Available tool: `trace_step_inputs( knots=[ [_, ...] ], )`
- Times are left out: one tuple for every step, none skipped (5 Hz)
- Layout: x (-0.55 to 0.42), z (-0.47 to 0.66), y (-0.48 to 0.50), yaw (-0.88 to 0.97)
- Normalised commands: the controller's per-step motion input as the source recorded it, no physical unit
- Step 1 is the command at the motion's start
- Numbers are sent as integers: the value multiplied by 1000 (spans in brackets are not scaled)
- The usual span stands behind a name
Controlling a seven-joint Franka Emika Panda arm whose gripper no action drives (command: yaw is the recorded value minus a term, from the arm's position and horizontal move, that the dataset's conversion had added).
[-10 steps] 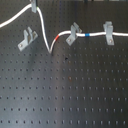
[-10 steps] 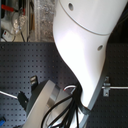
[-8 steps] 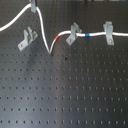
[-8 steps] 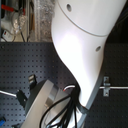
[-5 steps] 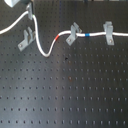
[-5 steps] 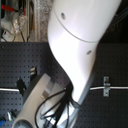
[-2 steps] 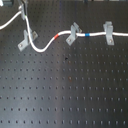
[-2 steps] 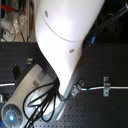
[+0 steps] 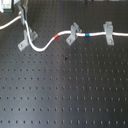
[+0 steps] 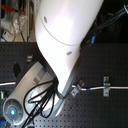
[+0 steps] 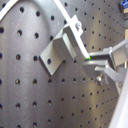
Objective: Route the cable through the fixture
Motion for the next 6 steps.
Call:
trace_step_inputs(
  knots=[
    [-24, 230, -7, -86],
    [72, 59, 79, -240],
    [46, 64, 104, -203],
    [5, 123, 123, -171],
    [72, 200, 197, -89],
    [-31, 184, 214, -46]
  ],
)
